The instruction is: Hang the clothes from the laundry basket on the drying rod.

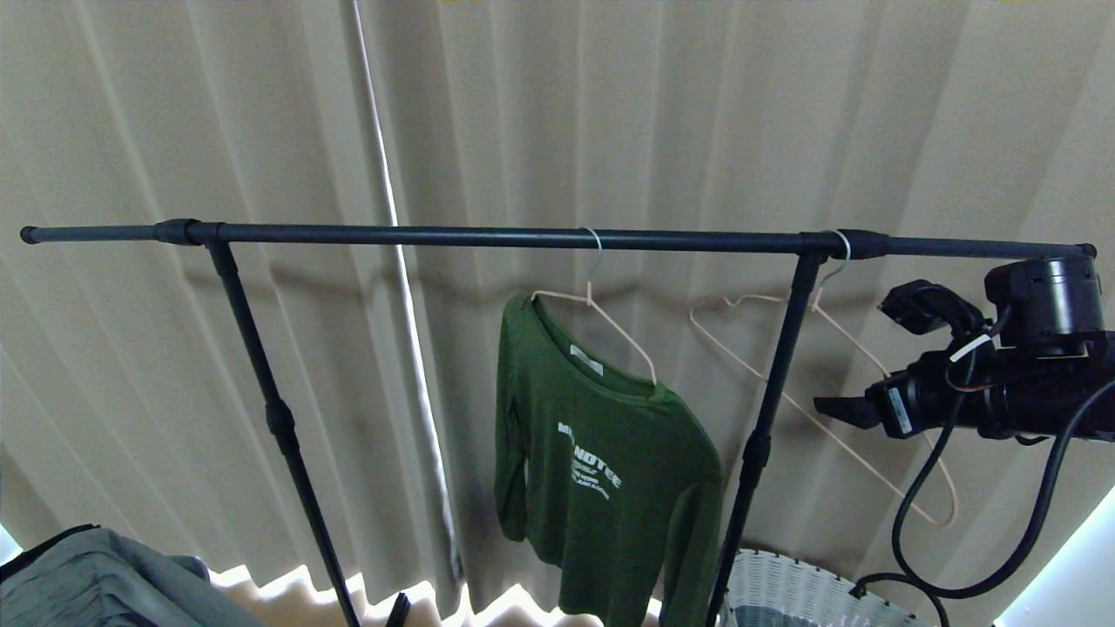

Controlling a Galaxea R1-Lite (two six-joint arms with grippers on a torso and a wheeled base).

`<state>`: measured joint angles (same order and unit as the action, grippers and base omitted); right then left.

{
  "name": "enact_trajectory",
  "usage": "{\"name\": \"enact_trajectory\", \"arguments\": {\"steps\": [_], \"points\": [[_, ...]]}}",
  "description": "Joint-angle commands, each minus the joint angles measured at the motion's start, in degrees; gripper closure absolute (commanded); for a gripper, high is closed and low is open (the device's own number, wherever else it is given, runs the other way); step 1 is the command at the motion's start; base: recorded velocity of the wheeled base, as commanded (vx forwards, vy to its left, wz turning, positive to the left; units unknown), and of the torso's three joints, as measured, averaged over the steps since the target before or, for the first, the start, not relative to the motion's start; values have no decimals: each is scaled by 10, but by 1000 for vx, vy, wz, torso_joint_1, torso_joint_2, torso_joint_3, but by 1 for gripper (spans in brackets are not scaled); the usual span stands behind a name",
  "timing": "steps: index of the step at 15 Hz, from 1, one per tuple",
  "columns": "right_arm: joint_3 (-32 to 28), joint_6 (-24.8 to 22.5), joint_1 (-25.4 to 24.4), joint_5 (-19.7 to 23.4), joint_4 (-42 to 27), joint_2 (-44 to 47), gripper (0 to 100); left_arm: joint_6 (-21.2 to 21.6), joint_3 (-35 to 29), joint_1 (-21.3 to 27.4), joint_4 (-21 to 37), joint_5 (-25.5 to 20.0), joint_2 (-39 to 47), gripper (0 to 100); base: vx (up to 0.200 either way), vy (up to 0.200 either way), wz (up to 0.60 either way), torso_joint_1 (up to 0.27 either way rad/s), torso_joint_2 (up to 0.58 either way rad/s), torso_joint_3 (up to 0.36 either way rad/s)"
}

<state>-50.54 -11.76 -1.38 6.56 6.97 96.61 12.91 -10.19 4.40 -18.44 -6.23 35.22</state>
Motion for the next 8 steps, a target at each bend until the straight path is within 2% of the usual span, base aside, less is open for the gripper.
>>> {"name": "enact_trajectory", "arguments": {"steps": [1,4,5,8], "points": [[-3,0,1,0,1,5,0,0,0,0,0,0,0,100,0,0,0,0,0,0],[-3,0,1,0,1,-2,0,0,1,1,0,0,0,100,0,0,0,0,0,0],[-3,0,1,0,1,-4,100,0,1,1,0,0,0,100,0,0,0,0,0,0],[4,1,1,0,1,-20,100,0,1,1,0,0,0,100,0,0,0,0,0,0]]}}
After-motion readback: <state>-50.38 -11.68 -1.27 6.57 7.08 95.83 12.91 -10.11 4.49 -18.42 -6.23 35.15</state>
